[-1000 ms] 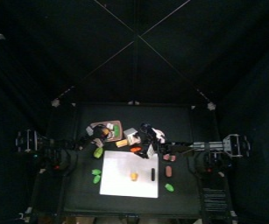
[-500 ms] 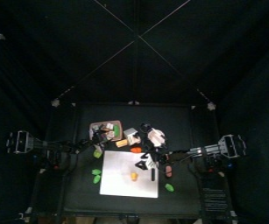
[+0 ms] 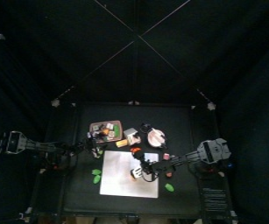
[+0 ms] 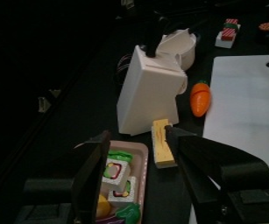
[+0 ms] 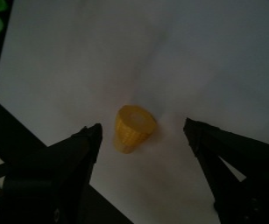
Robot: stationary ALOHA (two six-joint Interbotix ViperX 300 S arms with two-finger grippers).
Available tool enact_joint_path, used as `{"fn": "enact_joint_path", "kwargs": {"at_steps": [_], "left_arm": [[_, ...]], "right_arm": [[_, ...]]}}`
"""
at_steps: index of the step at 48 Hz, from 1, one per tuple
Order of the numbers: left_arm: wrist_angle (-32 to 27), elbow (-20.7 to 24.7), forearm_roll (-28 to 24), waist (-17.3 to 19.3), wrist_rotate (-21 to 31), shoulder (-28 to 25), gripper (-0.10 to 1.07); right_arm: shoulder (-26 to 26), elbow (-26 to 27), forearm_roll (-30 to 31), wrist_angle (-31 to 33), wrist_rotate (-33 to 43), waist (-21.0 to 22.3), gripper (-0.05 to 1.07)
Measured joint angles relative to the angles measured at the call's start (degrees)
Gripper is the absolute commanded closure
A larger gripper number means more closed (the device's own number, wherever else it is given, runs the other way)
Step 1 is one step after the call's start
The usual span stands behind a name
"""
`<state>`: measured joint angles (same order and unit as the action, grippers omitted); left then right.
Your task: Grab corn bottom
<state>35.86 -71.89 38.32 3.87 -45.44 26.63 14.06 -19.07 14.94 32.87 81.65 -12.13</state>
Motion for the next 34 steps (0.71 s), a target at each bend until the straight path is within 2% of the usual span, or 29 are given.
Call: {"fn": "enact_joint_path", "kwargs": {"at_steps": [10, 22, 27, 34], "left_arm": [[-0.1, -0.1, 0.1, 0.0, 0.0, 0.0, 0.09], [-0.1, -0.1, 0.1, 0.0, 0.0, 0.0, 0.09], [-0.1, -0.2, 0.1, 0.0, 0.0, 0.0, 0.09], [-0.1, -0.2, 0.1, 0.1, 0.0, 0.0, 0.09]], "right_arm": [[2.5, 3.2, 0.1, 6.3, 0.0, -1.4, 0.00], [4.7, 3.8, 0.1, 6.9, -0.1, -1.3, 0.02], [4.9, 4.0, 0.5, 6.9, -0.7, -1.3, 0.07], [5.2, 4.1, 2.0, 6.9, -0.3, -1.3, 0.22]]}}
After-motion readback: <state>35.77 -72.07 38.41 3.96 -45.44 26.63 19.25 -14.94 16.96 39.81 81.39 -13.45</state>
